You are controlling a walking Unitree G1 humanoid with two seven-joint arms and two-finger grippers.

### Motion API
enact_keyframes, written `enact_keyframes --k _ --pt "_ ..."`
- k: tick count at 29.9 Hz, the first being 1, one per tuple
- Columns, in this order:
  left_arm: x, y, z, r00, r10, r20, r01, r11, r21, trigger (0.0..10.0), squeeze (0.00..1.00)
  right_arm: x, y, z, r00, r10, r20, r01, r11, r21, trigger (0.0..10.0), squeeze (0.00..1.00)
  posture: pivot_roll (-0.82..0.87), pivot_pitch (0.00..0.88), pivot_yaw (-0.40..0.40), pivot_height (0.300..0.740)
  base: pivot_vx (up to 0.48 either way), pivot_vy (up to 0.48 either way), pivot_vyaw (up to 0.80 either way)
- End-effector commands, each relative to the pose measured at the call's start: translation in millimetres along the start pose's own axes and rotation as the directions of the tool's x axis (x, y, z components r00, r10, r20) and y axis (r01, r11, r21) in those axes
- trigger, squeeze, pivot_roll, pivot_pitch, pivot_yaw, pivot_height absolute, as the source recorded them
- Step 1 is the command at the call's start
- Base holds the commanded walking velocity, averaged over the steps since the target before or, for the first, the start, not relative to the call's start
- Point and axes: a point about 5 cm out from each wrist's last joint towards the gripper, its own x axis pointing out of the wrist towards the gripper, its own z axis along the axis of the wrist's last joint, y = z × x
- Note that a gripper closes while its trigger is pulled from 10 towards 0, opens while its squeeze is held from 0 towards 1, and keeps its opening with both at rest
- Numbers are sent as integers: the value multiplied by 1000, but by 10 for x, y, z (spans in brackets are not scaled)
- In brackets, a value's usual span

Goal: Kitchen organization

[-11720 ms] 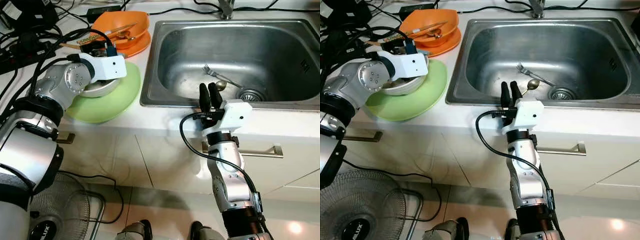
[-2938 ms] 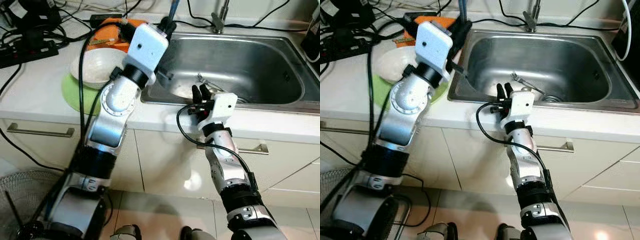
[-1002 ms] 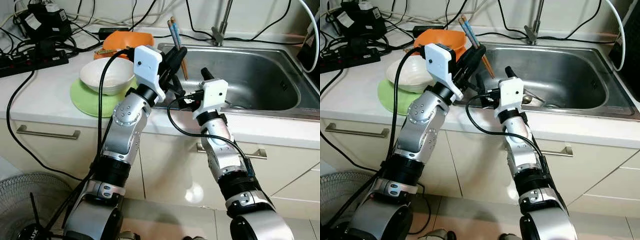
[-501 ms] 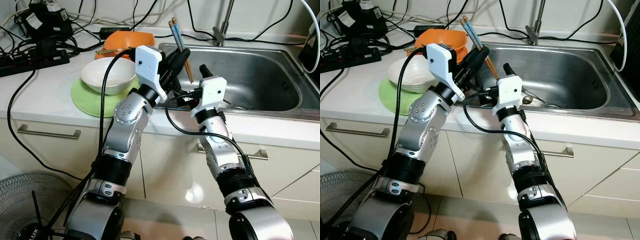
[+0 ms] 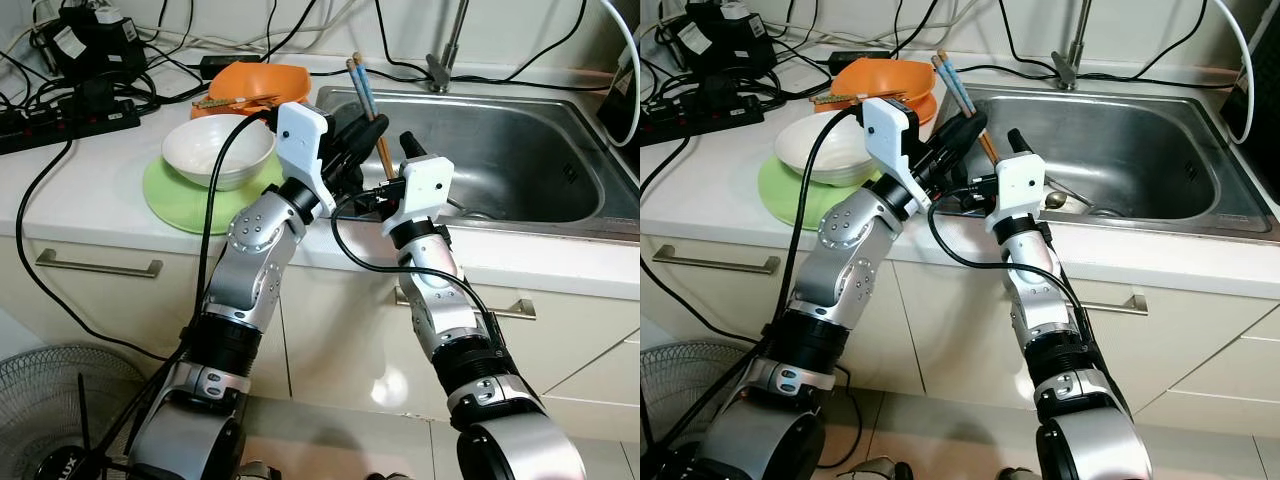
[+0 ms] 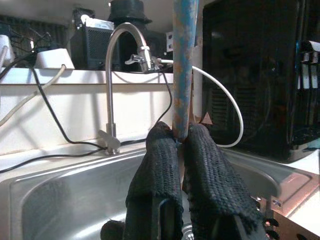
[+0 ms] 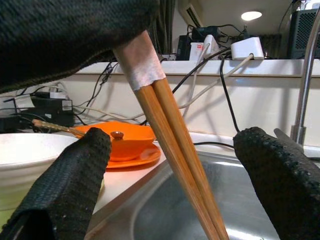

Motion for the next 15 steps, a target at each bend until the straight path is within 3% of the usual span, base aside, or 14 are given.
enact_keyframes --k 1,5,6,7,8,15 --pt "-7 -37 10 1000 -29 -2 29 1000 -2 10000 0 43 3 36 1000 -10 14 10 1000 9 10000 0 30 0 35 740 0 0 0" --pt "-13 -58 13 999 -53 -9 53 999 -9 10000 0 41 8 30 1000 -13 14 13 1000 15 9647 0 32 0 37 740 0 0 0" --pt "-15 -63 14 998 -58 -10 58 998 -10 10000 0 40 9 30 1000 -14 15 13 1000 16 4196 0 33 0 37 740 0 0 0" --pt "-15 -63 14 998 -58 -10 58 998 -10 10000 0 40 9 30 1000 -14 15 13 1000 16 4196 0 33 0 37 740 0 0 0" --pt "-21 -68 14 998 -61 -12 61 998 -12 10000 0 37 11 29 1000 -13 17 12 1000 16 0 0 33 0 37 740 0 0 0" --pt "-37 -67 15 998 -66 -17 66 998 -5 10000 0 40 -6 21 1000 -15 12 15 1000 15 0 0 35 0 33 740 0 0 0"
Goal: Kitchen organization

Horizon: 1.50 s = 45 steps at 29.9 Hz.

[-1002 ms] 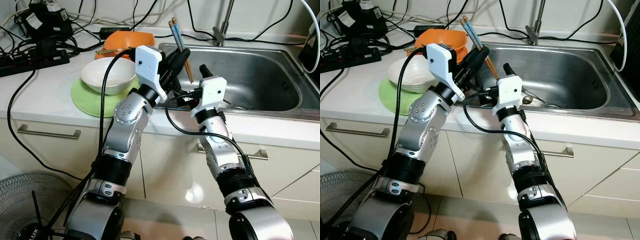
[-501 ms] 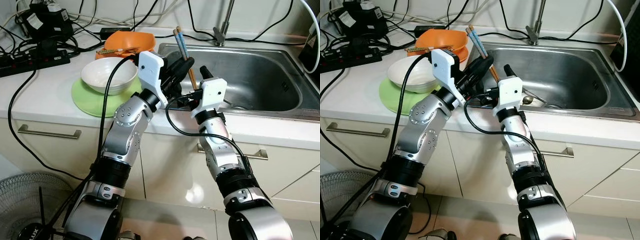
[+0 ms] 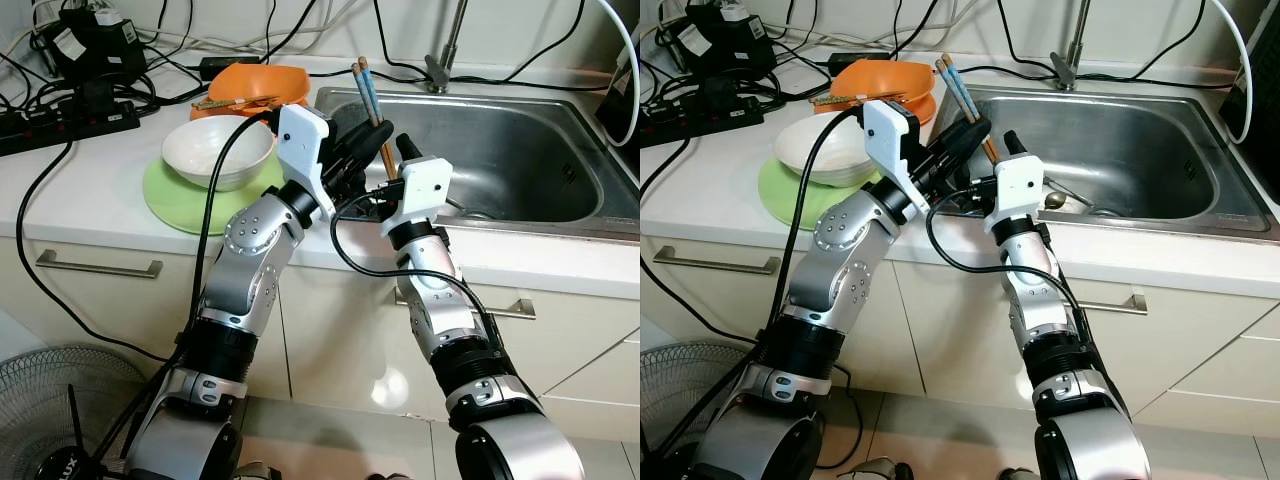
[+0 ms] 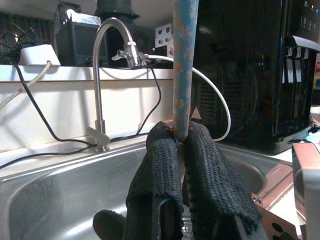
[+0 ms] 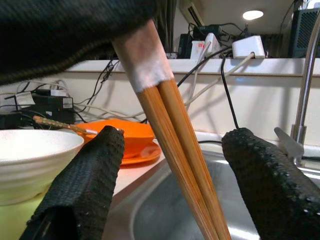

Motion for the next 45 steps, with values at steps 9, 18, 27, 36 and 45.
enact_keyframes --k 9,18,27,36,45 --pt "-2 -11 26 1000 -5 0 5 1000 29 10000 0 44 -31 46 1000 -9 20 9 1000 6 0 0 36 0 31 740 0 0 0" --pt "7 9 54 1000 12 13 -13 999 46 10000 0 45 -44 39 1000 -11 17 11 1000 6 0 0 37 0 29 740 0 0 0" --pt "13 16 54 999 27 18 -28 998 49 10000 0 48 -54 40 1000 -8 17 8 1000 9 0 0 34 0 25 740 0 0 0" --pt "10 47 20 998 64 20 -64 997 33 10000 1000 42 -83 35 1000 -7 15 7 1000 6 0 0 31 0 16 740 0 0 0" --pt "3 83 28 996 89 22 -90 996 25 10000 1000 51 -129 47 1000 -20 17 20 1000 -9 0 0 33 0 12 740 0 0 0"
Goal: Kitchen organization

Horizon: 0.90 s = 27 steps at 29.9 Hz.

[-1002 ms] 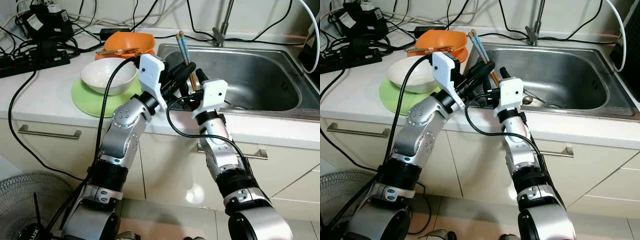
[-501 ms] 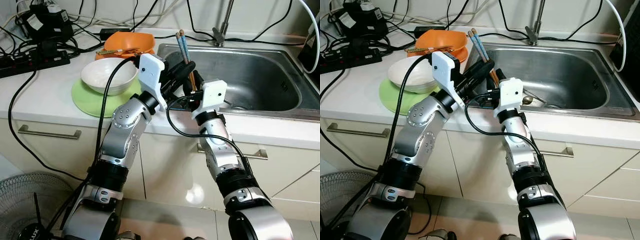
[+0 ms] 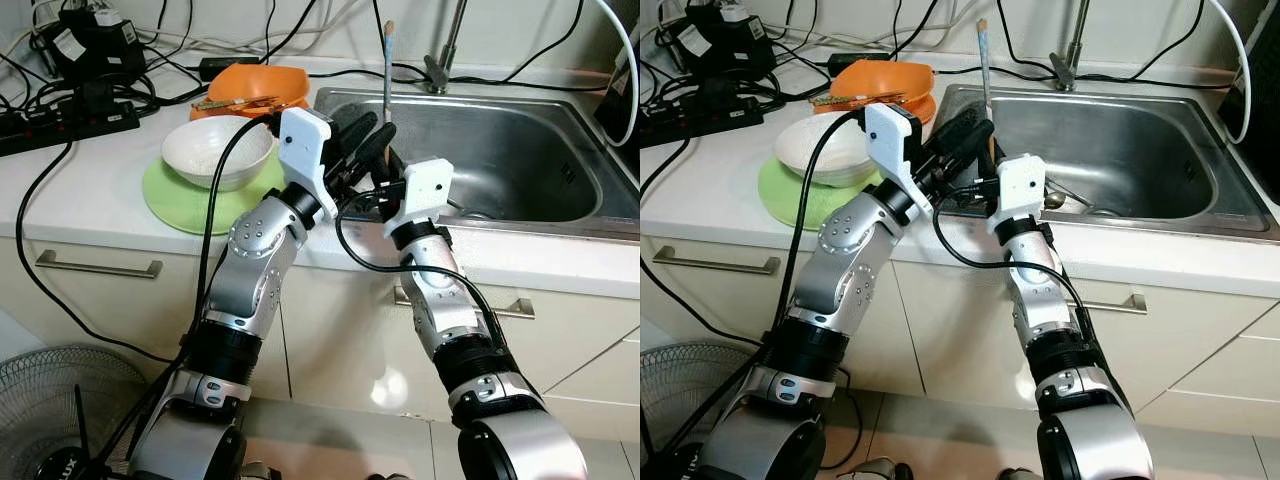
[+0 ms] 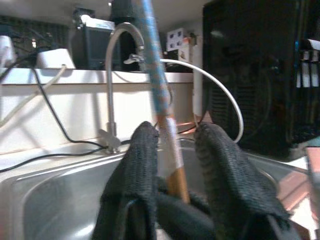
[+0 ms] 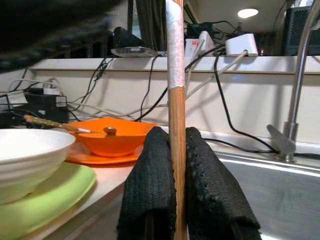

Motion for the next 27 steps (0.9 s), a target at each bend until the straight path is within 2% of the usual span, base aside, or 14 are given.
enact_keyframes --k 1,6,8,12,13,14,15,16,24,27 --pt "16 37 29 1000 16 7 -17 1000 6 10000 1000 42 -47 51 1000 -21 23 20 1000 9 0 0 33 0 12 740 0 0 0" --pt "-7 68 42 999 38 16 -38 999 3 10000 1000 76 -118 76 999 -29 23 29 999 -13 0 0 36 0 5 740 0 0 0" --pt "-46 104 7 998 66 5 -66 998 4 10000 1000 145 -226 131 999 -42 27 43 998 -45 0 0 38 0 1 740 0 0 0" --pt "-84 110 -35 997 79 -17 -79 997 13 10000 1000 202 -300 170 998 -49 26 51 996 -70 0 0 39 0 -3 740 0 0 0" --pt "-126 110 -98 995 82 -49 -81 996 22 10000 0 243 -346 193 998 -54 21 56 995 -86 0 0 42 0 -5 740 0 0 0" --pt "-167 108 -156 994 82 -75 -81 996 24 10000 0 271 -378 203 998 -65 11 66 993 -102 3490 0 45 0 -8 740 0 0 0" --pt "-167 108 -156 994 82 -75 -81 996 24 10000 0 271 -378 203 998 -65 11 66 993 -102 3490 0 45 0 -8 740 0 0 0" --pt "-239 107 -254 990 87 -114 -85 996 23 10000 0 314 -427 223 997 -78 0 77 990 -118 10000 0 54 0 -13 740 0 0 0" --pt "-415 91 -485 973 100 -208 -99 995 13 10000 0 383 -499 210 994 -95 -49 88 988 -130 10000 0 69 0 -26 740 0 0 0" --pt "-506 23 -607 961 68 -267 -68 998 10 10000 0 398 -500 172 993 -90 -82 78 987 -141 10000 0 74 0 -36 740 0 0 0"
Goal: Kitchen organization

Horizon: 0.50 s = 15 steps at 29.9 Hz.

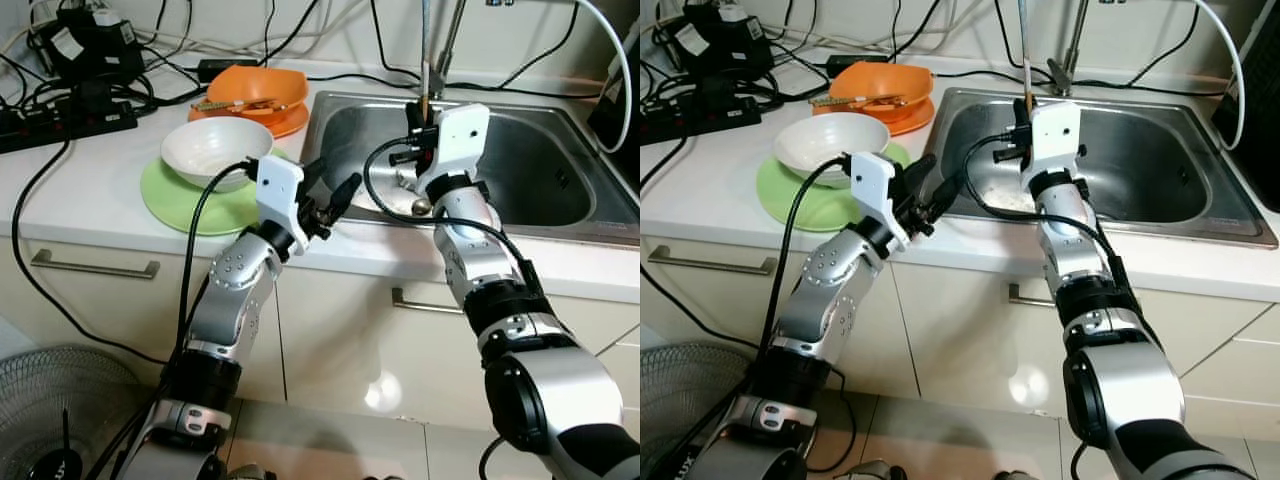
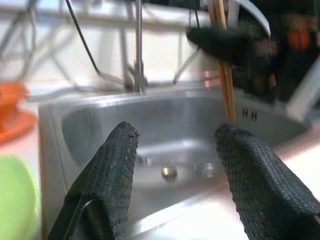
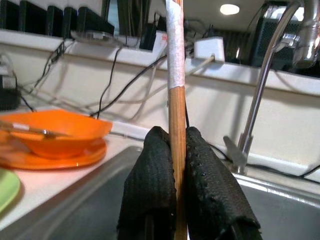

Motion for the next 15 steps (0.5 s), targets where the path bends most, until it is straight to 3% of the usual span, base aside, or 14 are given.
enact_keyframes --k 1,5,15 --pt "-15 -48 -72 999 -25 -46 26 1000 10 10000 0 31 -49 17 1000 -10 -10 10 1000 -9 10000 0 74 0 -36 740 0 0 0" --pt "-49 -125 -103 997 -55 -58 55 998 0 10000 0 9 -29 -62 999 -2 -55 2 1000 6 10000 0 96 0 -45 740 0 0 0" --pt "-104 -121 -79 998 -38 -50 39 999 5 10000 0 -16 -15 -146 994 14 -107 -15 1000 -10 10000 0 124 0 -58 740 0 0 0"
